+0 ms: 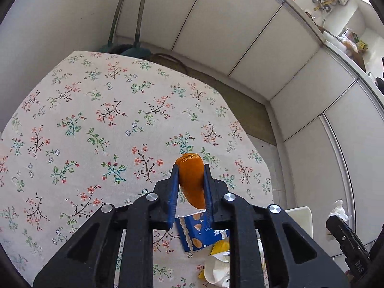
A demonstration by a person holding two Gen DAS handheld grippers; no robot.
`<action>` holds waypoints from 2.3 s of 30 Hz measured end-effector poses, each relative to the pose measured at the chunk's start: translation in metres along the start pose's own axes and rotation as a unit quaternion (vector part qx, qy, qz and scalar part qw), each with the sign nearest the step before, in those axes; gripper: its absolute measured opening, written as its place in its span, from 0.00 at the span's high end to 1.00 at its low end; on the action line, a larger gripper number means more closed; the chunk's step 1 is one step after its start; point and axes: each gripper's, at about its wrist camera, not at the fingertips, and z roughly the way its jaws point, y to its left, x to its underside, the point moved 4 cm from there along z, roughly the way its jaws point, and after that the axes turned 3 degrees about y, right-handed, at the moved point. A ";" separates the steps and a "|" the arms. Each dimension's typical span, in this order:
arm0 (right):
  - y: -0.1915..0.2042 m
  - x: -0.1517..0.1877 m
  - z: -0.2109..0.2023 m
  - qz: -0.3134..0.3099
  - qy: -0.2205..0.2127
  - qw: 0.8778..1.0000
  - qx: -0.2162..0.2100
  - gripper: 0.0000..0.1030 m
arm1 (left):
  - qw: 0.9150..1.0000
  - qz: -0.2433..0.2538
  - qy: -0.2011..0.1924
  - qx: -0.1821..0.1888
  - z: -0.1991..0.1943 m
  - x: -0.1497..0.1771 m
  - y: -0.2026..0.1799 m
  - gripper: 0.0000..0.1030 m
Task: Collect trash
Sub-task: 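Carry the tissue and peel over the bin with both tools, then drop the tissue into the bin with the right tool while the left tool drops the peel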
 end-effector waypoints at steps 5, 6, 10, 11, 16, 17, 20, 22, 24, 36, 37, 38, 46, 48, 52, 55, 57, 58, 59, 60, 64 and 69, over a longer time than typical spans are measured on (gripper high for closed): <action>-0.021 0.002 -0.019 0.018 -0.017 1.000 0.011 0.64 | 1.000 0.022 -0.010 0.016 -0.014 0.004 -0.021 0.82; -0.026 0.002 -0.023 0.022 -0.020 0.999 0.014 0.64 | 0.999 0.027 -0.011 0.018 -0.016 0.006 -0.025 0.82; -0.052 0.004 -0.037 0.044 -0.031 0.998 0.023 0.64 | 0.998 0.048 -0.020 0.028 -0.025 0.014 -0.043 0.82; -0.058 0.006 -0.041 0.049 -0.034 0.998 0.026 0.64 | 0.998 0.054 -0.022 0.031 -0.028 0.016 -0.048 0.82; -0.092 0.010 -0.059 0.075 -0.049 0.995 0.044 0.64 | 0.996 0.076 -0.021 0.047 -0.034 0.027 -0.073 0.82; -0.097 0.011 -0.062 0.077 -0.052 0.994 0.051 0.64 | 0.995 0.081 -0.020 0.049 -0.034 0.029 -0.078 0.82; -0.119 0.016 -0.070 0.084 -0.057 0.992 0.077 0.64 | 0.994 0.090 -0.017 0.055 -0.034 0.036 -0.093 0.82; -0.138 0.022 -0.072 0.093 -0.056 0.989 0.095 0.64 | 0.993 0.099 -0.014 0.062 -0.031 0.042 -0.105 0.82; -0.155 0.027 -0.074 0.105 -0.054 0.987 0.107 0.64 | 0.992 0.107 -0.009 0.068 -0.028 0.048 -0.117 0.82; -0.235 0.049 -0.073 0.172 -0.030 0.977 0.125 0.61 | 0.983 0.140 0.036 0.113 0.008 0.090 -0.203 0.82; -0.238 0.049 -0.073 0.175 -0.028 0.976 0.123 0.56 | 0.982 0.146 0.038 0.115 0.010 0.093 -0.211 0.82; -0.240 0.050 -0.072 0.178 -0.027 0.976 0.124 0.50 | 0.981 0.151 0.039 0.117 0.011 0.095 -0.218 0.82; -0.269 0.059 -0.086 0.220 -0.036 0.964 0.143 0.33 | 0.972 0.181 0.059 0.136 0.026 0.115 -0.266 0.82; -0.276 0.061 -0.091 0.228 -0.042 0.961 0.152 0.30 | 0.970 0.185 0.067 0.140 0.030 0.120 -0.276 0.82; -0.292 0.067 -0.100 0.247 -0.045 0.953 0.169 0.30 | 0.968 0.190 0.079 0.145 0.037 0.129 -0.291 0.82; -0.303 0.071 -0.102 0.262 -0.044 0.948 0.177 0.30 | 0.966 0.194 0.087 0.146 0.042 0.136 -0.299 0.82; -0.309 0.073 -0.105 0.266 -0.044 0.946 0.180 0.30 | 0.965 0.195 0.094 0.148 0.046 0.140 -0.304 0.82; -0.311 0.074 -0.105 0.268 -0.044 0.945 0.181 0.30 | 0.964 0.196 0.097 0.148 0.048 0.143 -0.306 0.82; -0.312 0.074 -0.106 0.269 -0.044 0.945 0.182 0.30 | 0.964 0.198 0.099 0.147 0.051 0.144 -0.308 0.81; -0.312 0.074 -0.107 0.268 -0.045 0.945 0.183 0.30 | 0.963 0.200 0.103 0.146 0.053 0.147 -0.309 0.81; -0.310 0.074 -0.108 0.257 -0.044 0.946 0.193 0.30 | 0.962 0.203 0.118 0.142 0.061 0.157 -0.314 0.78; -0.303 0.072 -0.106 0.242 -0.042 0.948 0.203 0.28 | 0.962 0.214 0.115 0.123 0.062 0.165 -0.315 0.63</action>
